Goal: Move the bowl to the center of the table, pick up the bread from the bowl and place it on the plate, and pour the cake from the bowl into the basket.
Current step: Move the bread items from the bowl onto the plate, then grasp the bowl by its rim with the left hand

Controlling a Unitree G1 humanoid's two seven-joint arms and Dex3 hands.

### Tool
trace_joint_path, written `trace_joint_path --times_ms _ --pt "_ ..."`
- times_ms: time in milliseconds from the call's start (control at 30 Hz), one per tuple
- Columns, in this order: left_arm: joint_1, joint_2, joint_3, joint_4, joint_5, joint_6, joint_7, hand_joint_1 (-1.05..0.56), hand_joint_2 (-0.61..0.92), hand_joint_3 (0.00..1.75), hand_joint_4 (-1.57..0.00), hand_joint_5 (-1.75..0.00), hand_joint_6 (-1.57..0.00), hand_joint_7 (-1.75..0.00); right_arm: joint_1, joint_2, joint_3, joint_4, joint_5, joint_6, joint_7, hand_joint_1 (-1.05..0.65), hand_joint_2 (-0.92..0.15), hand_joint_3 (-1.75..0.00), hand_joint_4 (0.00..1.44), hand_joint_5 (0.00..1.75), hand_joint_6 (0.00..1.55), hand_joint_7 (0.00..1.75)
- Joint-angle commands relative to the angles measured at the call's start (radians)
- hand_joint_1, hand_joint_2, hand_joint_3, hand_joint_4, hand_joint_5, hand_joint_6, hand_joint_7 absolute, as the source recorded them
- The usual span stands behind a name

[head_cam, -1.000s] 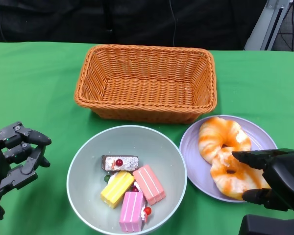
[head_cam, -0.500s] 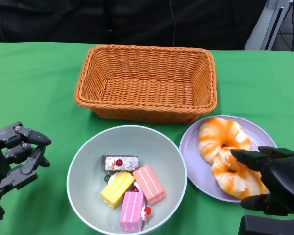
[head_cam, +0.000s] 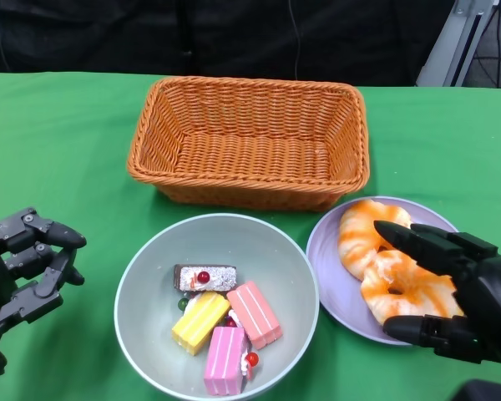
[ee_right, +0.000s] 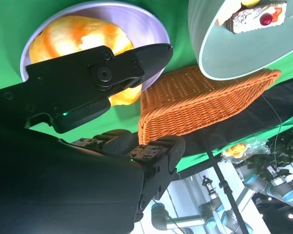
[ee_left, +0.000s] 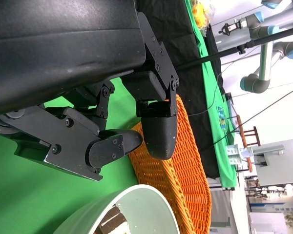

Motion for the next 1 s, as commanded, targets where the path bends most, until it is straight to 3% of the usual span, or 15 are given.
trace_joint_path --times_ms 33,200,233,267,300,367,400,467,533,667,767,867,1000 --pt "0.004 0.037 0.016 0.011 -0.012 -0.014 -0.021 -0.08 0.73 0.72 -0.78 -1.46 -0.84 -1.05 0.034 0.065 -0.030 -0.047 0.194 -0.128 0.002 -0.38 -0.91 -0.03 0.60 0.15 0.56 0.07" --pt "0.003 0.039 0.018 0.016 -0.012 -0.017 -0.027 -0.08 0.75 0.69 -0.78 -1.45 -0.85 -1.02 0.041 0.091 -0.049 -0.041 0.229 -0.158 0.036 -0.32 -0.91 -0.02 0.64 0.17 0.61 0.08" --pt "0.007 0.048 0.015 0.010 -0.002 -0.038 -0.032 -0.08 0.75 0.67 -0.78 -1.41 -0.84 -0.99 0.060 0.125 -0.037 -0.064 0.335 -0.172 0.053 -0.28 -0.91 -0.04 0.70 0.20 0.65 0.10" --pt "0.010 0.054 0.012 0.007 0.006 -0.054 -0.036 -0.08 0.77 0.61 -0.79 -1.30 -0.87 -0.84 0.075 0.151 -0.029 -0.081 0.416 -0.182 0.069 -0.19 -0.88 -0.18 0.71 0.47 0.73 0.19" --pt "0.012 0.059 0.010 0.005 0.011 -0.065 -0.039 -0.07 0.79 0.55 -0.80 -1.22 -0.91 -0.70 0.085 0.170 -0.025 -0.093 0.473 -0.188 0.082 -0.14 -0.80 -0.38 0.61 0.82 0.74 0.33" --pt "0.016 0.067 0.008 -0.001 0.022 -0.082 -0.039 -0.11 0.82 0.39 -0.81 -1.09 -0.95 -0.51 0.097 0.203 -0.028 -0.107 0.522 -0.190 0.096 -0.06 -0.59 -0.85 0.55 1.19 0.64 0.71" --pt "0.017 0.069 0.008 -0.002 0.024 -0.087 -0.039 -0.13 0.87 0.28 -0.81 -1.03 -0.98 -0.39 0.100 0.213 -0.032 -0.110 0.530 -0.189 0.103 -0.03 -0.49 -1.06 0.53 1.32 0.57 0.92" --pt "0.022 0.074 0.001 -0.013 0.032 -0.106 -0.045 -0.14 0.89 0.21 -0.82 -0.99 -1.00 -0.32 0.105 0.233 -0.039 -0.122 0.549 -0.176 0.112 -0.02 -0.44 -1.16 0.51 1.38 0.53 1.03" --pt "0.029 0.081 -0.008 -0.028 0.039 -0.125 -0.052 -0.21 0.90 0.12 -0.77 -0.86 -0.96 -0.22 0.110 0.252 -0.045 -0.136 0.565 -0.159 0.116 -0.01 -0.51 -1.12 0.54 1.48 0.56 1.20" --pt "0.048 0.097 -0.025 -0.075 0.065 -0.149 -0.051 -0.28 0.92 0.06 -0.76 -0.65 -0.92 -0.09 0.108 0.271 -0.057 -0.143 0.553 -0.144 0.124 -0.03 -0.60 -1.02 0.58 1.56 0.60 1.34" --pt "0.063 0.122 -0.041 -0.106 0.104 -0.174 -0.052 -0.31 0.92 0.06 -0.77 -0.59 -0.91 -0.07 0.107 0.281 -0.063 -0.147 0.548 -0.133 0.130 -0.04 -0.62 -0.99 0.58 1.57 0.60 1.36" --pt "0.090 0.190 -0.078 -0.169 0.194 -0.251 -0.076 -0.49 0.92 0.11 -0.61 -0.18 -0.68 -0.01 0.103 0.290 -0.071 -0.144 0.547 -0.126 0.136 -0.04 -0.60 -0.99 0.60 1.60 0.61 1.37" --pt "0.101 0.266 -0.112 -0.207 0.286 -0.353 -0.077 -0.57 0.92 0.13 -0.54 -0.07 -0.58 0.00 0.102 0.298 -0.079 -0.141 0.540 -0.125 0.140 -0.04 -0.58 -1.01 0.61 1.62 0.61 1.37"
